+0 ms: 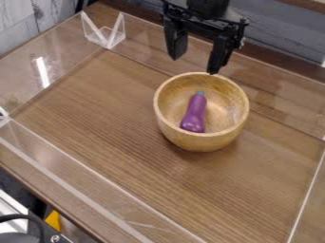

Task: Remove the purple eggplant from inside the brown bowl and put it on the table

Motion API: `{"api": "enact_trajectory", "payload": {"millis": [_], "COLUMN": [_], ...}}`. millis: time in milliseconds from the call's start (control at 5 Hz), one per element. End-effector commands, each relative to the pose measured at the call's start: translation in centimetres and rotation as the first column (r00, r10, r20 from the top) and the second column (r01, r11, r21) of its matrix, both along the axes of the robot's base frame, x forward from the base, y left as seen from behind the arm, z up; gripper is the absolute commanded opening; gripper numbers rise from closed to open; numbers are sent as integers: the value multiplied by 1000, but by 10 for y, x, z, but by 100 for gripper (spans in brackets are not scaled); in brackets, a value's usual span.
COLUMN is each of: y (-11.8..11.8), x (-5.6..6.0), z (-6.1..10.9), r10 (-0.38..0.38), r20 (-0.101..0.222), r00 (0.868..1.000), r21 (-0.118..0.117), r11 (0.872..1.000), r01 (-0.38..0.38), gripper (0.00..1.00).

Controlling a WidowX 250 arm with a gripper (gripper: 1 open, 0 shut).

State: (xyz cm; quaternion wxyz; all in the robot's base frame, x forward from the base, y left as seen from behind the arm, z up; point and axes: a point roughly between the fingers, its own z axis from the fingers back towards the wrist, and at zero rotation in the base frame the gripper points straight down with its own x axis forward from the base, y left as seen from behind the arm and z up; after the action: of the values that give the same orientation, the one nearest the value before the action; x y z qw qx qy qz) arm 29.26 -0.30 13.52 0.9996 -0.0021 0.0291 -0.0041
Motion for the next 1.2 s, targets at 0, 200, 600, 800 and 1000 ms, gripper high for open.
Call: {"api": "enact_trajectory", "payload": {"millis": [0, 200, 600, 800, 1000], "y": [-1, -2, -6, -8, -9], "x": [-2, -3, 2, 4, 5], "z": [-6, -23, -44, -49, -53], "r10": [9, 35, 54, 62, 71], "r20": [-16, -24, -12, -2, 3], "r00": [1000, 999, 998, 998, 997], "r21": [-3, -12, -26, -34, -40], "r11": [1000, 999, 998, 997, 997], "r01": [-9, -35, -55, -62, -71], "gripper": [100, 100, 100, 100, 100]}}
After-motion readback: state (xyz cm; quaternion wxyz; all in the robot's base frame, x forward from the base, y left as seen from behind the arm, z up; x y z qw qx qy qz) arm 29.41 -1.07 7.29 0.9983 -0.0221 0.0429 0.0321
